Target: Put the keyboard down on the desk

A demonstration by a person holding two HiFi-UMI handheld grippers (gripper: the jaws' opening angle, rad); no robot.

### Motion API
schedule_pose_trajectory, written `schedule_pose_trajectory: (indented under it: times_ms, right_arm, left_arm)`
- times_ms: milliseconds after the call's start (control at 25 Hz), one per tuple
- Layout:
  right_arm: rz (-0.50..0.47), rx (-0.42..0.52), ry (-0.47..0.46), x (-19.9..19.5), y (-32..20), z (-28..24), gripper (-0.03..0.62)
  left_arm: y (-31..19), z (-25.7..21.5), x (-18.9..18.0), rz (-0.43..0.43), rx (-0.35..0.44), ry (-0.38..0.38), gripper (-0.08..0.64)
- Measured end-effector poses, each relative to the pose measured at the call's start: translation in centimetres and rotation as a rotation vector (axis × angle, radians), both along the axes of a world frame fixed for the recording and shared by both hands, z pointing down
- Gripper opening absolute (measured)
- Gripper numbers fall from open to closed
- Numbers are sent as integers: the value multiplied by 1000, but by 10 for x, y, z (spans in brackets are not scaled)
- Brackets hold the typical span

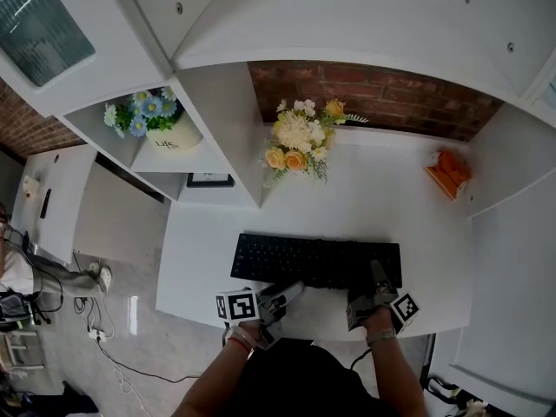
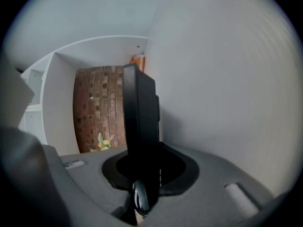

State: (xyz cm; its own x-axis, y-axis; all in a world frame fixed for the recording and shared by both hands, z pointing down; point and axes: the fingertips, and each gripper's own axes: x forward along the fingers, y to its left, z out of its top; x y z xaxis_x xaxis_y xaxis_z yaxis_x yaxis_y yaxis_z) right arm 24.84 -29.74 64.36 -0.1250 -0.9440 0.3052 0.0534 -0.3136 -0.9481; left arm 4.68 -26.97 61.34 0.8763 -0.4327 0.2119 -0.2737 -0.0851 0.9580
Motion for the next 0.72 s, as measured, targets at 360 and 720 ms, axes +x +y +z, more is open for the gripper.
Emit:
schedule_pose_trajectory:
  times_ms: [360,720]
  right_arm:
    - [-20,-11,17,1,-1,1,67]
    - [-183,34,38,-3,-4,-6,125]
  left_arm:
    - [20,19,8,277,207,-370,129]
    - [19,20,12,184,119,-312,67]
